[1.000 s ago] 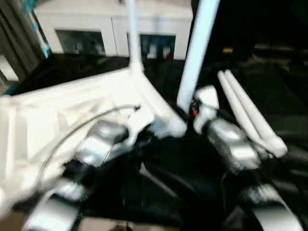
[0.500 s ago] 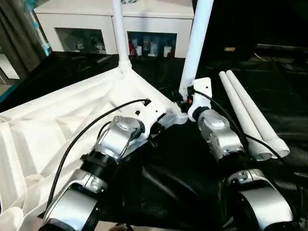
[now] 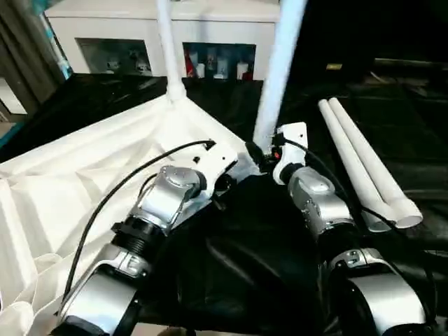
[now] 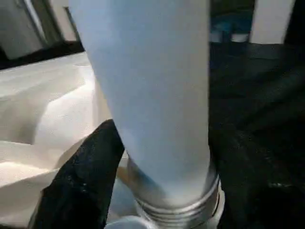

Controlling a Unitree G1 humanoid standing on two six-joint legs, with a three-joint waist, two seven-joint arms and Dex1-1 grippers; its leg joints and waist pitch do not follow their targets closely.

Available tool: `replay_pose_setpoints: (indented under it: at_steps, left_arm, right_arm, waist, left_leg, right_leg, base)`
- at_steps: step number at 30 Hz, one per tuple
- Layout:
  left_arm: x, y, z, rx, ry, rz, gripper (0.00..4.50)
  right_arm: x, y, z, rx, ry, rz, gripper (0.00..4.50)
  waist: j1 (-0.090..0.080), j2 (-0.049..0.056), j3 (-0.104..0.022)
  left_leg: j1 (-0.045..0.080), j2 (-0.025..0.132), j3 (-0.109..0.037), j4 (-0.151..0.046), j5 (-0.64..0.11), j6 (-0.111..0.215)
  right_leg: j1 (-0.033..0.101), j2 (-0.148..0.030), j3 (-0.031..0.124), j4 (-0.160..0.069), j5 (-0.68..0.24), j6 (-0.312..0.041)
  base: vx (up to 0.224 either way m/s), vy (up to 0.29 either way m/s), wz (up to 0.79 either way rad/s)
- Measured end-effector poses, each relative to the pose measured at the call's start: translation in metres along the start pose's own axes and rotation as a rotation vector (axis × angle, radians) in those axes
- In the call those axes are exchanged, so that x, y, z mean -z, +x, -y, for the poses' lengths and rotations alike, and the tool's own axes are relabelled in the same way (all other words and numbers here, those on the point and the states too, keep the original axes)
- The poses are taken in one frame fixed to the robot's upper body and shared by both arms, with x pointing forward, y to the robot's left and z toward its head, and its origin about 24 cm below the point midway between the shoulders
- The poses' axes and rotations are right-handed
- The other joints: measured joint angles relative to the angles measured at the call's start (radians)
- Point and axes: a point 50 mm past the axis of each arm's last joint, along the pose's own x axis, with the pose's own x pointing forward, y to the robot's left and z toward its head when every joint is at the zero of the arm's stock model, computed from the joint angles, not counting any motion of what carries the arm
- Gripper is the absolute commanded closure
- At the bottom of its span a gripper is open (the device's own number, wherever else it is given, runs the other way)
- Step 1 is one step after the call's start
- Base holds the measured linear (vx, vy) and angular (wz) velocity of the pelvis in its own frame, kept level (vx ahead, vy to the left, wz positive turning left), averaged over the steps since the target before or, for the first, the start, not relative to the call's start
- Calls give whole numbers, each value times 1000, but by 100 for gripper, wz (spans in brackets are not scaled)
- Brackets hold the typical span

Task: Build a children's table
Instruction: Rotate table base

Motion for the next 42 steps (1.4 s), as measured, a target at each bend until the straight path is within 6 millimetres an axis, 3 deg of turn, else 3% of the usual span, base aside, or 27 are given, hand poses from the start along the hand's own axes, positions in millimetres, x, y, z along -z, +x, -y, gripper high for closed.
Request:
replay_pose_setpoints:
  at_steps: [7, 9, 11, 16, 17, 20, 21, 32, 42]
  left_arm:
    - [-2, -3, -4, 1, 18, 31, 450]
    - [-1, -4, -2, 38, 49, 43, 450]
    - [9, -14, -5, 102, 79, 55, 450]
    - [16, -19, -3, 171, 106, 44, 450]
    - [15, -19, -1, 186, 113, 42, 450]
    - [13, -15, 7, 225, 127, 48, 450]
    - [13, -15, 7, 232, 136, 48, 450]
    - [18, -22, 4, 252, 173, 43, 450]
    - [19, -22, 4, 234, 152, 25, 450]
  right_arm:
    - [-7, -3, -2, -78, 12, 44, 56]
    - [-9, -15, 7, -121, -34, 48, 56]
    - [-2, -38, 24, -194, -100, -21, 56]
    - [3, -42, 28, -193, -94, -59, 56]
    - [3, -41, 26, -196, -90, -59, 83]
    - [4, -35, 20, -208, -83, -58, 93]
    - [4, -34, 19, -205, -84, -61, 116]
    - [3, -36, 24, -190, -94, -85, 209]
    - [8, -38, 35, -38, -104, -122, 272]
  waist:
    - [7, 1, 1]
    - [9, 3, 0]
    - [22, 4, 0]
    - [31, 10, 0]
    - [31, 10, 0]
    - [36, 10, 1]
    - [37, 10, 1]
    - [35, 11, 0]
    - [34, 16, -1]
  left_leg:
    - [-8, 1, 0, 4, 4, 5]
    - [-10, 1, 0, 5, 3, 6]
    - [-10, 1, 0, 7, 3, 7]
    - [-8, 3, 0, 16, 0, 1]
    - [-8, 3, 0, 16, 0, 1]
    - [-8, 3, 0, 16, 0, 1]
    - [-8, 3, 1, 17, 0, 1]
    - [-8, 3, 0, 21, 0, 1]
    - [-7, 3, 0, 25, 0, 1]
  right_leg:
    - [-7, 0, -1, 2, -3, -2]
    - [-7, 0, -1, 1, -3, -2]
    - [-7, 0, -1, 2, -3, -2]
    - [-6, 0, 0, 10, -2, -2]
    - [-5, 0, 0, 10, -2, -3]
    - [-3, -1, 0, 10, 0, -5]
    - [-3, -1, 0, 10, 0, -5]
    - [-3, -1, 0, 13, 0, -5]
    - [-3, -1, 1, 18, 0, -5]
  base:
    - [0, 0, 0]
    - [0, 0, 0]
    - [0, 0, 0]
    - [0, 0, 0]
    - [0, 0, 0]
    - [0, 0, 0]
    - [0, 0, 0]
    - [0, 0, 0]
    - [0, 0, 0]
